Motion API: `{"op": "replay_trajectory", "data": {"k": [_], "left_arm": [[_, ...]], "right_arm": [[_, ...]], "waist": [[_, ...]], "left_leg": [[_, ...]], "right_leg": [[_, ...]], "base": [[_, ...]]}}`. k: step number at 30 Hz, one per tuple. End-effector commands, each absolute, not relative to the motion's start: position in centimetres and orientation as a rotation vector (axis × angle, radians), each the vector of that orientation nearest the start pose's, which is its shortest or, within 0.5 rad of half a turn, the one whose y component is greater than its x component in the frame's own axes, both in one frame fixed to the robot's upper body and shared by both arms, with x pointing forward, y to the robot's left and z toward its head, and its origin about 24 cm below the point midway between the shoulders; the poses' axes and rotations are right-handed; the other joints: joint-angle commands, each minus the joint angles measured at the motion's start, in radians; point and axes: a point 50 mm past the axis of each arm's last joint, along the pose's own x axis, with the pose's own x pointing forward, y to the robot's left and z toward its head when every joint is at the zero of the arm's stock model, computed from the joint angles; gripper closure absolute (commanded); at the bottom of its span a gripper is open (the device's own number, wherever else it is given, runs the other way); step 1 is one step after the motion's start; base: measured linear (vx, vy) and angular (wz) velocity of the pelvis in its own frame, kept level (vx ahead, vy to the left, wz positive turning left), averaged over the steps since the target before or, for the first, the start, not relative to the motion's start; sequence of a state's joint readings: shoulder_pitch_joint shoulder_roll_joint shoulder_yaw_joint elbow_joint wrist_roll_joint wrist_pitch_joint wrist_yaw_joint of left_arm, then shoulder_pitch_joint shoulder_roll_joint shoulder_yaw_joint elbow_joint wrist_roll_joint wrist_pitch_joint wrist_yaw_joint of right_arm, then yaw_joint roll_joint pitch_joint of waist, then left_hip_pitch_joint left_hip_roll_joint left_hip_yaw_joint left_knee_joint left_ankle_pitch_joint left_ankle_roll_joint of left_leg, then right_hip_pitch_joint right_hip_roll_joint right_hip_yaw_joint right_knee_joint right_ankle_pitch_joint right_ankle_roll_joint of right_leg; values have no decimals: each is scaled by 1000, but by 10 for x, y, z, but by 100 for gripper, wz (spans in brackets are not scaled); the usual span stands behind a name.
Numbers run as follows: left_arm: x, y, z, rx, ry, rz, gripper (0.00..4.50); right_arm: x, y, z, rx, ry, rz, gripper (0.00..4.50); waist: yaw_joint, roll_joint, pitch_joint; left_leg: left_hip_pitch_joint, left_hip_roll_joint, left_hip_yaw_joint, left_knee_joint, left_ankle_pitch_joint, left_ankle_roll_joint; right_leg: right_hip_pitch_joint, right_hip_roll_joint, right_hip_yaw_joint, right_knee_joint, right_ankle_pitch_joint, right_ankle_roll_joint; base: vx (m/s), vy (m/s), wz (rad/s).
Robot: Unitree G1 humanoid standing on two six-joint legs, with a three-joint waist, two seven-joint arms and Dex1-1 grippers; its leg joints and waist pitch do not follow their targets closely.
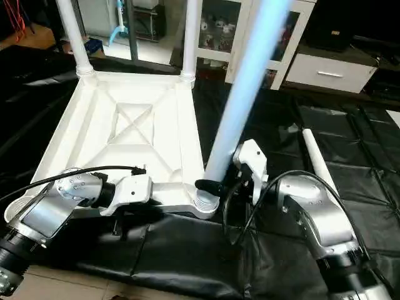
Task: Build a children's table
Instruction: Pick table leg
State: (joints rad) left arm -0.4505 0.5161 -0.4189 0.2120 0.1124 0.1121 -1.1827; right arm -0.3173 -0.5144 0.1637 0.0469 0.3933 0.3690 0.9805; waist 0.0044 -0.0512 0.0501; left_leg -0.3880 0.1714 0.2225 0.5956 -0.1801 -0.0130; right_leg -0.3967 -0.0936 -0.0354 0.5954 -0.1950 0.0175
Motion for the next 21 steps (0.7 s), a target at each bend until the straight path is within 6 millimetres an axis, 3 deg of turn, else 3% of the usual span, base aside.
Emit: {"op": "replay_trajectory", "data": {"k": [1, 9, 16, 21], "left_arm": [[278, 120, 63, 721, 348, -1479, 449], [279, 119, 64, 723, 346, -1478, 449], [280, 119, 63, 728, 345, -1476, 449], [280, 119, 63, 726, 347, -1476, 449]], "right_arm": [[273, -173, 46, -58, 492, 1022, 267], [282, -176, 41, -37, 501, 930, 267], [279, -175, 36, -74, 524, 945, 267], [277, -178, 40, 34, 530, 949, 267]], "waist": [[-9, -1, -34], [-20, -2, -27], [-27, 3, -28], [-24, -1, -28]], "left_leg": [[38, 70, -49, -94, -449, -62], [43, 68, -63, -98, -556, -95], [45, 69, -67, -108, -608, -113], [51, 67, -62, -101, -596, -97]], "right_leg": [[-9, -57, 42, -92, -447, -145], [-19, -57, 37, -105, -575, -97], [-20, -52, 31, -107, -532, -99], [-25, -57, 38, -113, -542, -103]], "base": [[0, 0, 0], [0, 0, 0], [0, 0, 0], [0, 0, 0]]}}
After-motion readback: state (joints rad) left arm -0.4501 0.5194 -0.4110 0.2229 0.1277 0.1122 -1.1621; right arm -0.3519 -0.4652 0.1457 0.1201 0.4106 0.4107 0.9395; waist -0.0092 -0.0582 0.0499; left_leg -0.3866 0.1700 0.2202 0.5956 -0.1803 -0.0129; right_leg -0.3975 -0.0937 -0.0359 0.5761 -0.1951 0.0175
